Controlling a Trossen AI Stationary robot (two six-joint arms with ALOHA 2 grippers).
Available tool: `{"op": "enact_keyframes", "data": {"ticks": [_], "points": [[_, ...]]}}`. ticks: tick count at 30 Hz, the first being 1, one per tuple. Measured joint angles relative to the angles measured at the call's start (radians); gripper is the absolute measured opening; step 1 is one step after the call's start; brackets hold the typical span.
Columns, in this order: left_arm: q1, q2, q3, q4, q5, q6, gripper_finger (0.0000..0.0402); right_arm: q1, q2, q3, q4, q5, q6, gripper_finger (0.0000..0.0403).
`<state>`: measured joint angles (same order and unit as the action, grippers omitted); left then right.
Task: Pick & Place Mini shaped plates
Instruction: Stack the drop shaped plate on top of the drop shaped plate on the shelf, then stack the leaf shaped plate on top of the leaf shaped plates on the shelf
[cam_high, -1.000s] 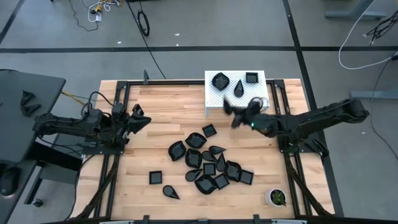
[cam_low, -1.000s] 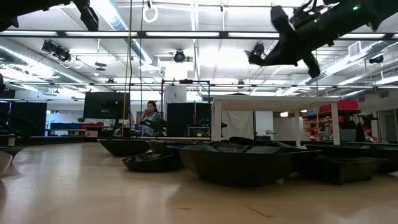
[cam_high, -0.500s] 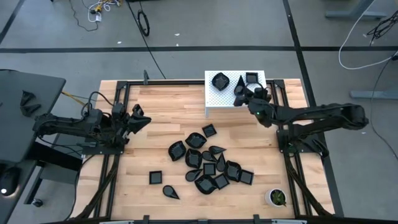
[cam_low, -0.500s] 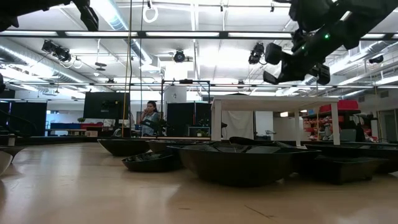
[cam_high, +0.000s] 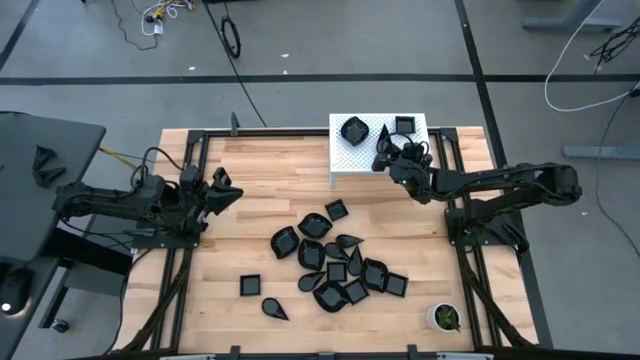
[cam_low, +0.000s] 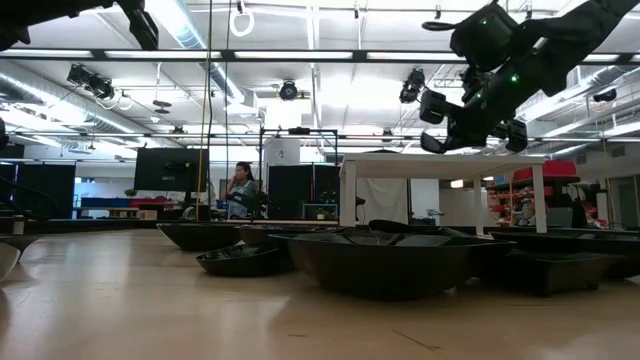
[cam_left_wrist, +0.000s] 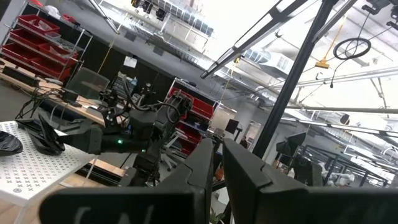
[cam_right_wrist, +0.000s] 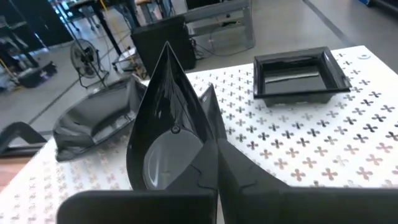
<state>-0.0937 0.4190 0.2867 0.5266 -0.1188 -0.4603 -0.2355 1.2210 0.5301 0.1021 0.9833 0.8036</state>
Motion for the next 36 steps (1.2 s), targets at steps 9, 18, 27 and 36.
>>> {"op": "enact_keyframes", "data": {"ticks": [9,18,27,36], "points": [[0.0,0.0,0.0,0.0,0.0,0.0,0.0042,-0.011,0.003,0.0,0.002,0.002,0.009,0.0012],[0.0,0.0,0.0,0.0,0.0,0.0,0.0042,-0.023,0.003,0.0,0.002,0.003,0.027,0.0029],[0.0,0.0,0.0,0.0,0.0,0.0,0.0042,-0.013,-0.021,0.0,0.041,0.002,-0.109,0.003],[0.0,0.0,0.0,0.0,0.0,0.0,0.0042,-0.005,-0.132,0.0,0.028,-0.257,-0.204,0.0005]]}}
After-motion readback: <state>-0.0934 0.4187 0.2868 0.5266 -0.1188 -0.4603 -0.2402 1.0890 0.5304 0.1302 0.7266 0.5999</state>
